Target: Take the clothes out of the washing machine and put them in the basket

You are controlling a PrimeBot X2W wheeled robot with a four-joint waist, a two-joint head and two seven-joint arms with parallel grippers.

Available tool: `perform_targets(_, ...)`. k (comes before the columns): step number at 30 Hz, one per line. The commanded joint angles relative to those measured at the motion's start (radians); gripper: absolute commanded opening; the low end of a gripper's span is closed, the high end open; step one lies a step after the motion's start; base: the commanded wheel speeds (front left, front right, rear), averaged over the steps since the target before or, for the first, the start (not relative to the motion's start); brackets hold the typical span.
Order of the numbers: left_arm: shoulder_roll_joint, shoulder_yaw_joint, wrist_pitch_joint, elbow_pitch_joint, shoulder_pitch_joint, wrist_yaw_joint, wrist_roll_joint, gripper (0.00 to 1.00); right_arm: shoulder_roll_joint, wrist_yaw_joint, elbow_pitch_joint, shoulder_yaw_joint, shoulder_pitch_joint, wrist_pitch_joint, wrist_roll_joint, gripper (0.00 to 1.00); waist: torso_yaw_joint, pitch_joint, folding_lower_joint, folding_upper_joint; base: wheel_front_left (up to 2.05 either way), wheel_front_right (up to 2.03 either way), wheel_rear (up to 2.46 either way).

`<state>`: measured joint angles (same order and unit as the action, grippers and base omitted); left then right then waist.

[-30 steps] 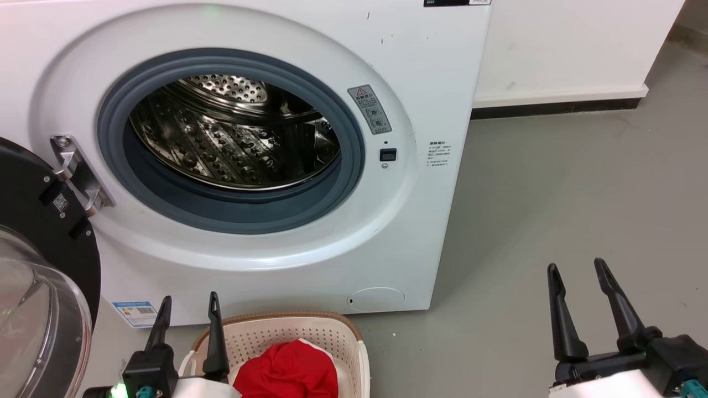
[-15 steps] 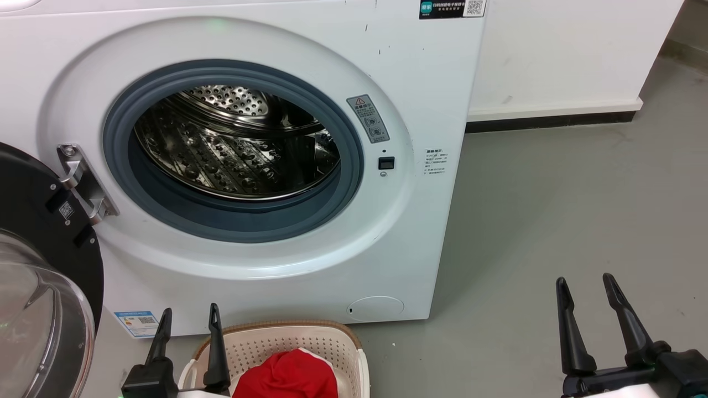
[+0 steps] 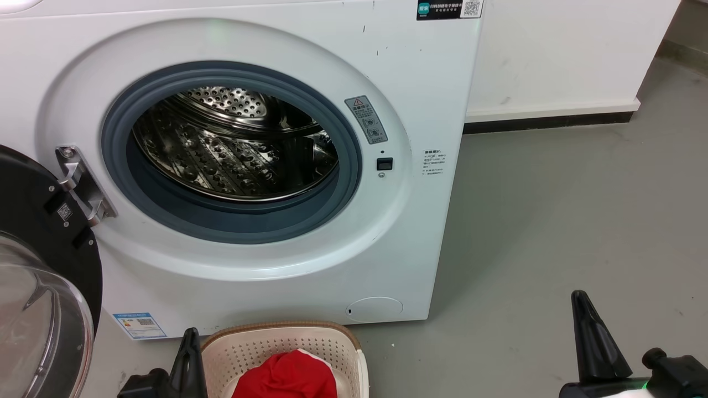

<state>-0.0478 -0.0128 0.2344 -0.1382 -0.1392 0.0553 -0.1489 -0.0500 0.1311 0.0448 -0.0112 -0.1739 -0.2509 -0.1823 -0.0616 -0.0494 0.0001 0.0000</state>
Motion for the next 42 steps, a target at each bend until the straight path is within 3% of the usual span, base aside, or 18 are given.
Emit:
perform_targets(1, -0.001, -0.008, -0.008, 0.009, 0.028, -0.006, -0.04, 0.0, -0.006, 0.0, 0.009, 0.0, 0.015, 0.004, -0.045, 0.0, 0.001, 0.0, 0.0, 0.0, 0.0, 0.0, 0.0)
perform_targets(19, -0.002, -0.025, -0.084, -0.011, 0.077, -0.049, -0.379, 0.0, -0.026, 0.0, -0.063, 0.002, 0.084, 0.068, -0.398, 0.0, 0.01, 0.008, 0.0, 0.0, 0.0, 0.0, 0.0)
perform_targets(42, -0.002, -0.049, -0.167, -0.04, 0.134, -0.093, -0.72, 0.0, -0.037, 0.0, -0.132, 0.016, 0.149, 0.142, -0.744, 0.0, 0.021, 0.018, 0.0, 0.0, 0.0, 0.0, 0.0)
